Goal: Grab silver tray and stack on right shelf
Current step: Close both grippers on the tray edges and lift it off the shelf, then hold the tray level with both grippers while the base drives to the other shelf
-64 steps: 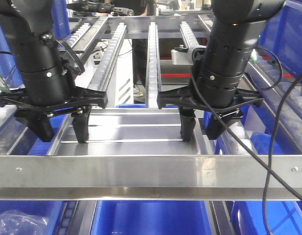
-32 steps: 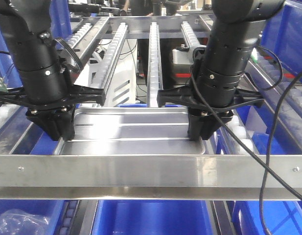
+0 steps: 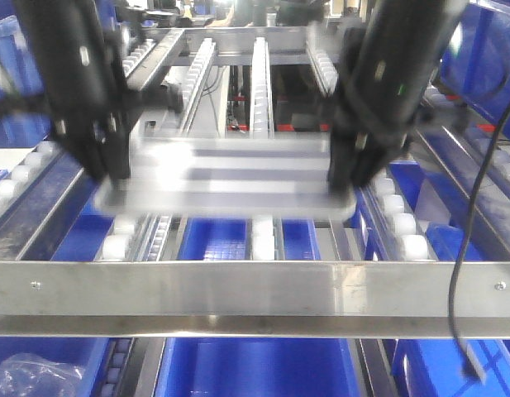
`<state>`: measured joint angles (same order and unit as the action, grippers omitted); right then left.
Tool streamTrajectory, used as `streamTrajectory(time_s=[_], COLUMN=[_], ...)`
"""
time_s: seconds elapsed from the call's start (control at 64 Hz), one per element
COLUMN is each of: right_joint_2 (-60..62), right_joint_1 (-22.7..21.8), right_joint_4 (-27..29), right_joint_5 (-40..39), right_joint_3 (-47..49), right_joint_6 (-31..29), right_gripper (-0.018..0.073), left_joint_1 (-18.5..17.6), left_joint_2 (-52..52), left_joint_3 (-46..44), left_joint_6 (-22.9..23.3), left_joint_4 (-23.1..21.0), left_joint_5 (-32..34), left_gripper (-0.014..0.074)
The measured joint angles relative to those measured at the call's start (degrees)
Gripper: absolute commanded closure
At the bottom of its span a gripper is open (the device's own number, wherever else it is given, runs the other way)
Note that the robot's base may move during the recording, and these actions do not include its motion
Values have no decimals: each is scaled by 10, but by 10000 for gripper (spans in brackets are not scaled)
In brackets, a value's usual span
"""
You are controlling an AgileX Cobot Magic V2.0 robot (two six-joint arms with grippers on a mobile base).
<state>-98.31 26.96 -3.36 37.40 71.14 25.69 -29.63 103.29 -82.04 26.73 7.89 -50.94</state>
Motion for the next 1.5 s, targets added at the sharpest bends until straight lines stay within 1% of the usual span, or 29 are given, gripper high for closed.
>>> streamTrajectory(time_s=[0.078, 0.265, 0.39, 0.562, 0.687, 1.499], right_joint_2=[32, 97, 122, 150, 171, 186], right_joint_1=[0, 4, 22, 50, 60, 62], right_joint_4=[-1, -4, -10, -12, -13, -14], right_joint_5=[26, 116, 168, 201, 214, 222], right_joint_3=[0, 0, -1, -2, -2, -3], right_joint_6=[0, 1, 4, 6, 17, 21], right_gripper=[503, 503, 503, 503, 503, 503], left_joint_1=[-13, -63, -89, -108, -113, -116], left_joint_2=[-30, -87, -110, -130, -136, -137], left_joint_3=[-2, -5, -5, -5, -5, -5], left_joint_6=[0, 10, 17, 21, 24, 25], left_joint_4=[4, 15, 20, 27, 29, 27], left_joint_5=[-19, -68, -107, -162, -176, -176], left_gripper=[689, 689, 689, 689, 689, 689])
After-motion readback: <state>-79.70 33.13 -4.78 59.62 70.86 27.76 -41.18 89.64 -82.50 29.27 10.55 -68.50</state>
